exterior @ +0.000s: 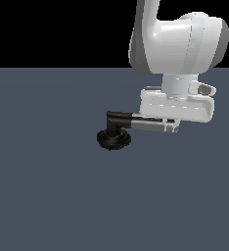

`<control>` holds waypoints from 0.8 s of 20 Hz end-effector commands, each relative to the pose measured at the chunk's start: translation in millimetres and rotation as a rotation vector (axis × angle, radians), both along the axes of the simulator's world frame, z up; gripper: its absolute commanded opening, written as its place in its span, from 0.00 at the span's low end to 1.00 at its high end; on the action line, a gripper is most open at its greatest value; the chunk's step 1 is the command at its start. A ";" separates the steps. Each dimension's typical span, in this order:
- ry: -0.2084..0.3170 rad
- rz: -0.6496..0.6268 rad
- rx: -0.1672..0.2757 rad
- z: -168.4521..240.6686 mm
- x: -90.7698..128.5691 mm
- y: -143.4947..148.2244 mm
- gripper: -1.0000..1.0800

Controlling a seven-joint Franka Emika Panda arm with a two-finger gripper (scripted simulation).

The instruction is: Turn on the faucet by rotating a designated handle.

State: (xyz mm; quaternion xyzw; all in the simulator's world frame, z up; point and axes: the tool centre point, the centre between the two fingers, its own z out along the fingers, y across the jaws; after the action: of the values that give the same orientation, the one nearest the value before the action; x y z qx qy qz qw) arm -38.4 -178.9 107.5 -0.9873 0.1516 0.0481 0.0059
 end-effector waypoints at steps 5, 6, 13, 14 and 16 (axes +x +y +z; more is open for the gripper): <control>-0.089 -0.005 -0.024 0.6 62.5 -15.5 0.00; -0.090 -0.005 -0.024 0.8 65.3 -16.5 0.00; -0.091 -0.007 -0.025 1.1 84.9 -22.7 0.00; -0.091 -0.008 -0.025 1.3 87.4 -23.8 0.00; -0.091 -0.008 -0.026 1.4 92.8 -25.5 0.00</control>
State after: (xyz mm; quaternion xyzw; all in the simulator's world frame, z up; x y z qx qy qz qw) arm -38.5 -178.6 108.2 -0.9849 0.1523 0.0818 0.0101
